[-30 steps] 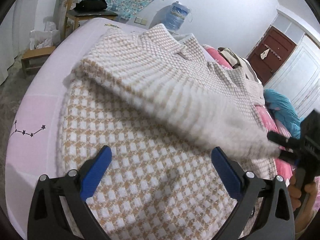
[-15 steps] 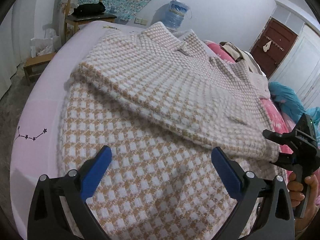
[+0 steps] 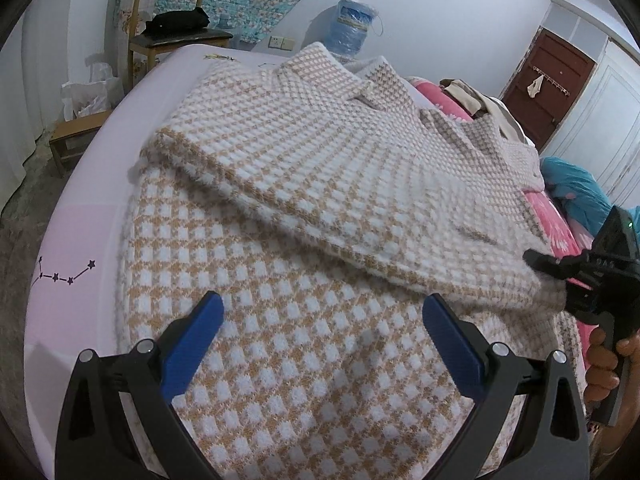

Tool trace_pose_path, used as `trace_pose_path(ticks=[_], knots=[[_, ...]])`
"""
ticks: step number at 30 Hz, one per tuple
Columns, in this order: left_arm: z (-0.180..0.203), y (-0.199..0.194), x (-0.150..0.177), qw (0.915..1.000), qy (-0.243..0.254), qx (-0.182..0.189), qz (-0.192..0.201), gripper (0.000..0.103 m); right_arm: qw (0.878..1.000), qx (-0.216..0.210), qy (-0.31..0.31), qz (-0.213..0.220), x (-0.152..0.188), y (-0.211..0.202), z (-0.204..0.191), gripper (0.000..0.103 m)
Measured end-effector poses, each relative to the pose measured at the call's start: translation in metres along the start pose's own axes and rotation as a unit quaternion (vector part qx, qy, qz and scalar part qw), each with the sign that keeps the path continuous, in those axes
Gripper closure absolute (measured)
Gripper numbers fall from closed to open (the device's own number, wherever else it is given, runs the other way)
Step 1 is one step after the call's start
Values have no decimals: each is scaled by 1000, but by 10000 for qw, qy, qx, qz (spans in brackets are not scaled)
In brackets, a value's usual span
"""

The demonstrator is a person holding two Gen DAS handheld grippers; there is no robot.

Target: Fold large clothes

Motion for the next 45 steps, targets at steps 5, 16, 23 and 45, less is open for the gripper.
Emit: trace_pose_path(ticks=[5, 16, 23, 45], knots=[[0, -1, 2, 10000, 35, -20, 36, 5, 9997, -28, -202, 102, -23, 3, -14, 96], [3, -1, 6, 9998, 112, -121, 136, 5, 9723, -1094, -1950, 677, -188, 6, -170, 96], [7, 2, 9, 9995, 205, -197, 120, 5, 9813, -756, -1673, 576, -204, 34, -117, 96], [-40, 11, -48, 9924, -583, -1054, 256, 5, 9686, -529, -2370, 526, -286, 63, -129, 96]])
Point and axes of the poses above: each gripper's, at about its wrist camera, not at the fingertips, and y roughly the way its jaws point, z to its right, x to its underside, the point moved 5 cm from there along y, roughly the way its jaws point, and after that the axes turned 13 degrees about -y, right-handed, at the moved point
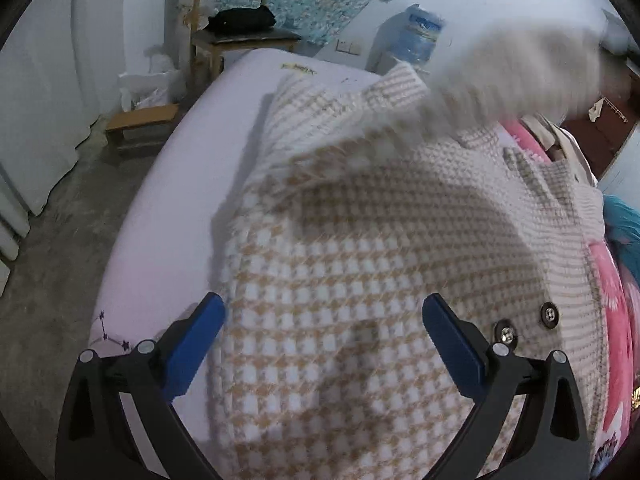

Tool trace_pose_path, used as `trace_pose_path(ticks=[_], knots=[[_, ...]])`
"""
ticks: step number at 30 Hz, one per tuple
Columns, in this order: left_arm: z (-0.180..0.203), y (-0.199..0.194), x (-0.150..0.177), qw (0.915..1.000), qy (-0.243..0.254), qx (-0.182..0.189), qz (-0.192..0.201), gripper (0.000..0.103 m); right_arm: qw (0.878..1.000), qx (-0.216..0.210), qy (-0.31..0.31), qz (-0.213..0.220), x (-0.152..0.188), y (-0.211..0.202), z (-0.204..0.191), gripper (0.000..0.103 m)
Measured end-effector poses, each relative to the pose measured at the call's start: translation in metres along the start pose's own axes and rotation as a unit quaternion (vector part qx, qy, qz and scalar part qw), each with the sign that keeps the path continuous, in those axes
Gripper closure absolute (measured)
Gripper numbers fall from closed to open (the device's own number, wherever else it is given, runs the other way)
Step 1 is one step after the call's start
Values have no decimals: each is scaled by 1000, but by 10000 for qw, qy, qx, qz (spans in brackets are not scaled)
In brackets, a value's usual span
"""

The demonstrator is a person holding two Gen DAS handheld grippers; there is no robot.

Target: Fold large clothes

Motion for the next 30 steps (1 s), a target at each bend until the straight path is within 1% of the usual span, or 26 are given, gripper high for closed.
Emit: trace_pose_path(ticks=[1, 2, 3, 5, 6, 7, 9, 10, 12, 13, 14, 15, 16, 17, 19, 21, 22, 23, 24, 27, 30], knots=[[-2, 0, 2, 10000, 21, -43, -11, 5, 9993, 187, 203, -238, 19, 3, 26, 96], [-4, 0, 4, 10000, 35, -64, -21, 5, 9960, 425, 487, -613, 44, 13, 58, 96], [-6, 0, 6, 10000, 30, -42, -21, 5, 9900, 612, 792, -990, 69, 24, 86, 96], [-6, -1, 8, 10000, 48, -37, 30, 5, 9790, 815, 1208, -1426, 101, 34, 116, 96], [-7, -1, 9, 10000, 57, -49, 42, 5, 9764, 833, 1289, -1518, 111, 37, 122, 96], [-8, -2, 9, 10000, 55, -51, 47, 5, 9770, 815, 1272, -1505, 113, 35, 120, 96], [-7, -1, 9, 9999, 76, -63, 40, 5, 9837, 691, 1057, -1282, 100, 38, 112, 96], [-5, 0, 8, 9999, 80, -72, 39, 5, 9858, 664, 968, -1197, 93, 34, 100, 96], [-2, 0, 9, 9999, 99, -103, 51, 5, 9879, 769, 766, -1110, 83, 35, 97, 95], [0, -1, 11, 9998, 117, -117, 56, 5, 9871, 853, 726, -1147, 87, 34, 98, 93], [1, -1, 12, 9998, 135, -131, 62, 5, 9845, 1015, 685, -1255, 99, 28, 99, 84], [0, -1, 12, 9998, 138, -131, 65, 5, 9790, 1228, 690, -1476, 107, 33, 109, 78], [0, -2, 13, 9998, 136, -125, 64, 5, 9721, 1445, 737, -1694, 118, 36, 117, 68], [-1, -2, 13, 9998, 128, -112, 62, 5, 9678, 1569, 802, -1800, 129, 33, 123, 68], [-1, -2, 12, 9999, 113, -94, 70, 5, 9720, 1316, 987, -1677, 133, 31, 126, 68], [0, -1, 12, 9998, 136, -124, 95, 5, 9738, 1313, 946, -1599, 130, 31, 122, 66], [-1, 0, 11, 9997, 151, -145, 96, 5, 9738, 1363, 853, -1606, 127, 32, 121, 67], [-1, -1, 12, 9997, 163, -158, 109, 5, 9737, 1413, 720, -1634, 125, 34, 119, 81], [-1, -1, 12, 9996, 174, -165, 131, 5, 9736, 1430, 576, -1683, 123, 38, 117, 92], [-1, -2, 11, 9997, 131, -100, 198, 5, 9728, 1494, 265, -1752, 123, 56, 108, 95], [-5, -5, 11, 9996, 56, 35, 286, 5, 9743, 1595, 29, -1592, 118, 62, 102, 96]])
Point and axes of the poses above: each gripper's, at about its wrist camera, not at the fingertips, and y roughly the way its jaws point, z to its right, x to its underside, the point moved 5 cm from there along y, roughly the way its jaws point, and after that the axes turned 13 degrees about -y, right-handed, at the moved point
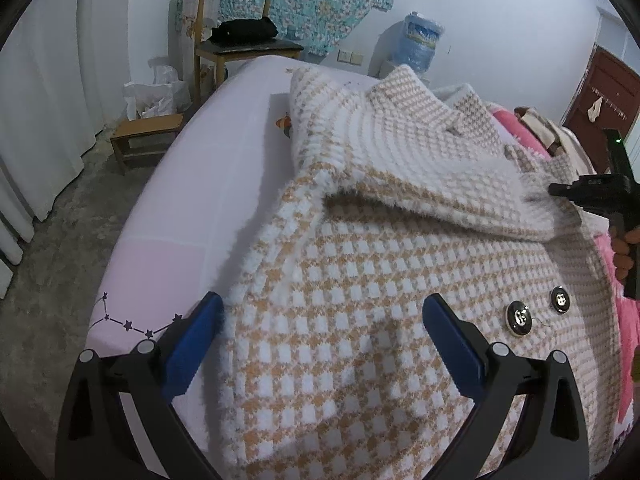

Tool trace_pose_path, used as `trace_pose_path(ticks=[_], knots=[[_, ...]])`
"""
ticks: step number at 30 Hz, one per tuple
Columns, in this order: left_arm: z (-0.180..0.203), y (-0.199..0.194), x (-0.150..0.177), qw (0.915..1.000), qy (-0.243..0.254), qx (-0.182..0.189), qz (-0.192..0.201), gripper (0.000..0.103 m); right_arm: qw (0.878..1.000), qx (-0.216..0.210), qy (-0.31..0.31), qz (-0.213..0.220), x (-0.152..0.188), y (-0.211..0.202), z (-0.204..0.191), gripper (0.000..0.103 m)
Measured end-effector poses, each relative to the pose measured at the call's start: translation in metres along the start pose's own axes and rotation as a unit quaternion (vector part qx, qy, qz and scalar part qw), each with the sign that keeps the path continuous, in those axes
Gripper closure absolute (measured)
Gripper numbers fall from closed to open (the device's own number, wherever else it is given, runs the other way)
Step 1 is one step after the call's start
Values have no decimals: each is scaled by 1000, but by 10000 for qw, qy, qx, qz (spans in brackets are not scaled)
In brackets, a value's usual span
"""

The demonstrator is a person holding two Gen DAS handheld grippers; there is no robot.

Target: Fold large clothes

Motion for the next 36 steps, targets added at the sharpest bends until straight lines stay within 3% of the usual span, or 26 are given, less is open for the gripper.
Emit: trace_pose_path(ticks=[6, 9, 10, 11, 14, 18, 20, 24, 26, 28, 33, 36], knots=[[-3, -2, -2, 9998, -98, 140, 86, 5, 9975, 213, -148, 655, -19, -20, -6, 96], [-3, -2, -1, 9998, -85, 132, 101, 5, 9981, 538, -94, 292, -11, -8, 10, 93], [-3, -2, -1, 9998, -88, 136, 101, 5, 9981, 609, -55, 116, -7, 0, 13, 86], [-3, -2, -1, 9998, -91, 140, 99, 5, 9977, 681, 19, -48, -2, 4, 18, 71], [-3, -2, -1, 9998, -107, 157, 100, 5, 9972, 707, 162, 206, -1, -14, 24, 51], [-4, -3, -2, 9998, -158, 136, 66, 5, 9932, 870, -56, 771, -20, -51, 12, 42], [-6, -9, -4, 9996, -238, 104, 84, 5, 9927, 849, -178, 841, -27, -58, 5, 42], [1, -32, -20, 9987, -190, 268, 394, 5, 9944, 845, -64, 630, -27, -42, 13, 44], [16, -45, -39, 9971, 50, 339, 675, 5, 9953, 862, 55, 438, -21, -28, 19, 62], [30, -47, -59, 9955, 262, 338, 842, 5, 9970, 703, 230, 243, -13, -19, 26, 71], [59, -6, -116, 9934, 626, -35, 965, 5, 9981, 609, 100, -25, 5, 2, 20, 94], [69, 42, -137, 9897, 973, -552, 898, 5, 9974, 715, -20, -15, 7, 1, 18, 95]])
Point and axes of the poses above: each gripper's, at about its wrist camera, not at the fingertips, and y roughly the way its jaws point, z to its right, x to its underside, the point moved 5 cm from there along y, roughly the way its jaws point, and after that the axes turned 13 degrees about -y, right-handed, at the moved point
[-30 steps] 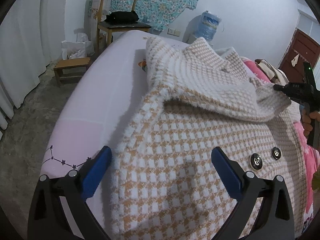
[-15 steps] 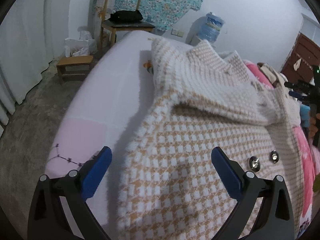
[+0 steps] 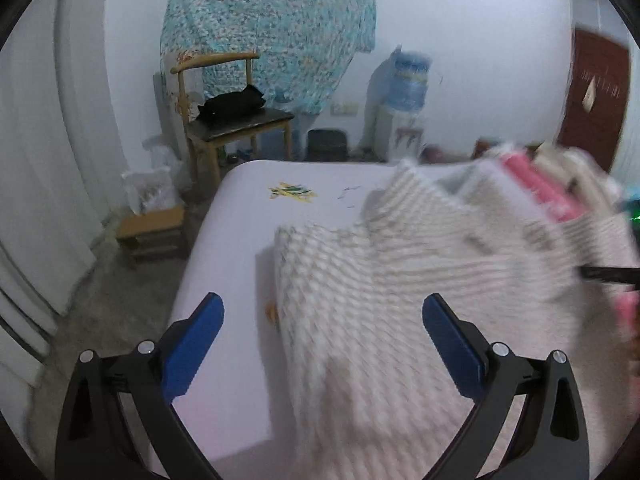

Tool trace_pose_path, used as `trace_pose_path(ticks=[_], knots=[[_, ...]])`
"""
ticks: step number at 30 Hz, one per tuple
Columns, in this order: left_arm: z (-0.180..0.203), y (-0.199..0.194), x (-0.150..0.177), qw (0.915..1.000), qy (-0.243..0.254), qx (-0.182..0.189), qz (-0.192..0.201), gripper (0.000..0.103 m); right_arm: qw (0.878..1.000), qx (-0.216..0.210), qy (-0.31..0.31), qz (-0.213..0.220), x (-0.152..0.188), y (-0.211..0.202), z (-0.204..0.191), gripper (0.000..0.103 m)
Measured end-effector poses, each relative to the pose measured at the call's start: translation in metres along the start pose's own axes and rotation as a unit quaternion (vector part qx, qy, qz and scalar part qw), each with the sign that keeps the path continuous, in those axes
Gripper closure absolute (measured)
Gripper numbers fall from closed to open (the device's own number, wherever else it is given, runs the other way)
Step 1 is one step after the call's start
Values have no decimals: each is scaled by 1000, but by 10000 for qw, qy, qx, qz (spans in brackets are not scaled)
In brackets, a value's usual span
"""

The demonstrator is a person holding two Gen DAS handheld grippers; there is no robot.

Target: Fold large clothes

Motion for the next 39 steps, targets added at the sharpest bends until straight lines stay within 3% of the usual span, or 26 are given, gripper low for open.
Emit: trace_pose_path(ticks=[4, 7, 12, 13, 14, 17, 20, 21, 24, 28, 30, 32, 35, 37, 39], knots=[[-9, 57, 2, 9968, 191, -629, -463, 5, 9998, 66, -168, 35, 1, 4, -1, 95], [-26, 74, 3, 9942, 65, -866, -629, 5, 9994, 131, -317, 79, 2, 6, -1, 95], [-51, 86, 4, 9927, -463, -616, -924, 4, 9993, 192, -285, 137, 2, 9, 4, 97], [-53, 86, 3, 9924, -539, -599, -932, 4, 9989, 366, -270, 137, 2, 8, 8, 101], [-56, 85, 2, 9922, -612, -600, -909, 4, 9976, 626, -267, 98, 2, 8, 14, 102], [-63, 72, -2, 9931, -802, -539, -665, 4, 9981, 560, 196, 187, 2, -6, 28, 101], [-60, 45, -8, 9952, -834, -461, -202, 4, 9957, 696, -20, 606, -7, -37, 12, 89], [-55, 34, -11, 9961, -784, -397, -46, 4, 9951, 606, -200, 758, -13, -48, -2, 80], [-28, 5, -16, 9984, -530, -18, 194, 4, 9933, 241, -692, 894, -23, -56, -47, 70], [21, -12, 0, 9977, -165, 662, -34, 4, 9917, -224, -1104, 628, -18, -34, -95, 56], [38, -11, 14, 9959, -72, 860, -255, 4, 9922, -291, -1177, 295, -7, -11, -107, 53], [51, -5, 26, 9951, -4, 903, -402, 4, 9930, -207, -1122, -298, 11, 20, -107, 51], [61, -3, 40, 9934, 31, 1025, -508, 4, 9934, -104, -1122, -218, 15, 9, -107, 51], [63, 1, 43, 9937, 73, 1003, -504, 4, 9943, -128, -1058, -18, 15, -6, -103, 44], [65, 6, 46, 9943, 106, 927, -514, 4, 9944, 109, -1043, 128, 18, -16, -93, 39]])
Point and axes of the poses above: each gripper's, at about its wrist camera, not at the fingertips, and y roughly the way its jaws point, z to its right, x to its underside, the point moved 5 cm from there along y, roughly the way its jaws point, and after that the axes turned 13 degrees about -y, right-handed, at the moved point
